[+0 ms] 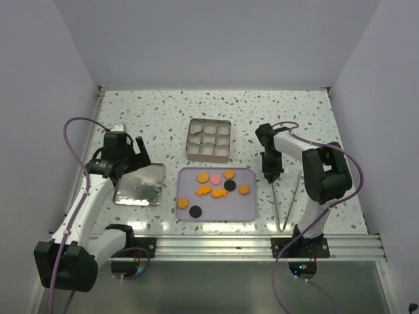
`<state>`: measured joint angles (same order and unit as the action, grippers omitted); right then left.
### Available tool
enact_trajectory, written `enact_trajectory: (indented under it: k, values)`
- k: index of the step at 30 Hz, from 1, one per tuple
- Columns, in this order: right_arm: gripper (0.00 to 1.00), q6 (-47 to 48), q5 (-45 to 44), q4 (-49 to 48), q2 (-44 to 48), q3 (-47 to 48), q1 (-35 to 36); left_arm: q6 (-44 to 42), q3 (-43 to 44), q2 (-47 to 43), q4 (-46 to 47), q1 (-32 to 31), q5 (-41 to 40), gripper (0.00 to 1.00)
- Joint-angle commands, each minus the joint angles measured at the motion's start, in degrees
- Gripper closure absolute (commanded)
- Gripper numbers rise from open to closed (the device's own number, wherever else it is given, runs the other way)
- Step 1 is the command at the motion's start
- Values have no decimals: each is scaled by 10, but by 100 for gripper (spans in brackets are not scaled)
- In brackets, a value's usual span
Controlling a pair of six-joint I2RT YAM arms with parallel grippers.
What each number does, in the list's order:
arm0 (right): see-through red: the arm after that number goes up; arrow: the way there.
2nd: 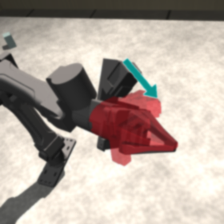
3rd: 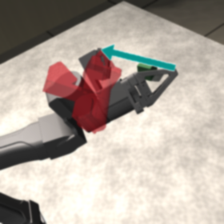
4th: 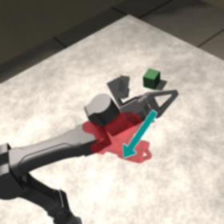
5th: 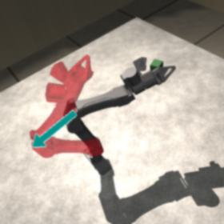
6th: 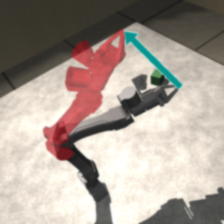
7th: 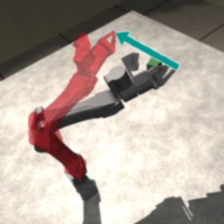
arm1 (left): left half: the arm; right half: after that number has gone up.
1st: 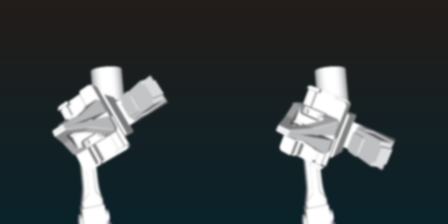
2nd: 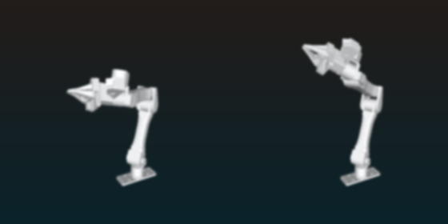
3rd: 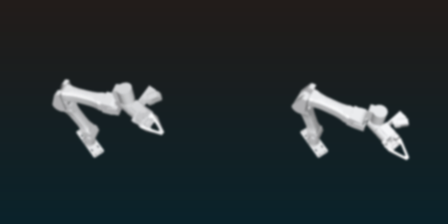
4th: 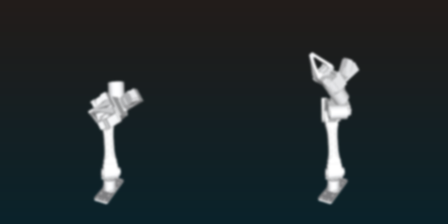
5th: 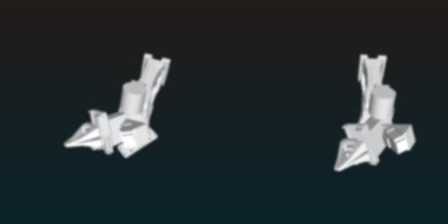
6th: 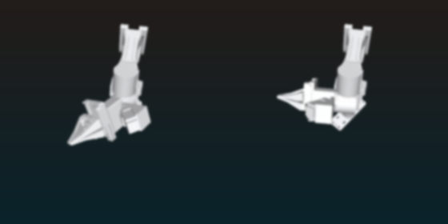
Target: Pack the cookies
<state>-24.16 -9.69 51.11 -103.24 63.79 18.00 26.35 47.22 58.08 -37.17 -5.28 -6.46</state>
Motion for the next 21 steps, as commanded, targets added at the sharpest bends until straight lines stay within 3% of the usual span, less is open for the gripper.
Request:
enact_trajectory:
  k: [1, 8, 16, 21]
  values:
    - [84, 37, -35, -17, -39, 64, 1, -3, 1, 4, 21, 2, -5, 0]
    - [100, 77, -82, 24, -134, 223, 1, -5, 2, 16, 21, 2, 0, 0]
    - [100, 106, -113, 68, -233, 422, 2, -9, 2, 18, 20, 2, 3, 0]
    - [100, 120, -93, 71, -256, 491, 6, -9, 2, 24, 21, 2, 6, 0]
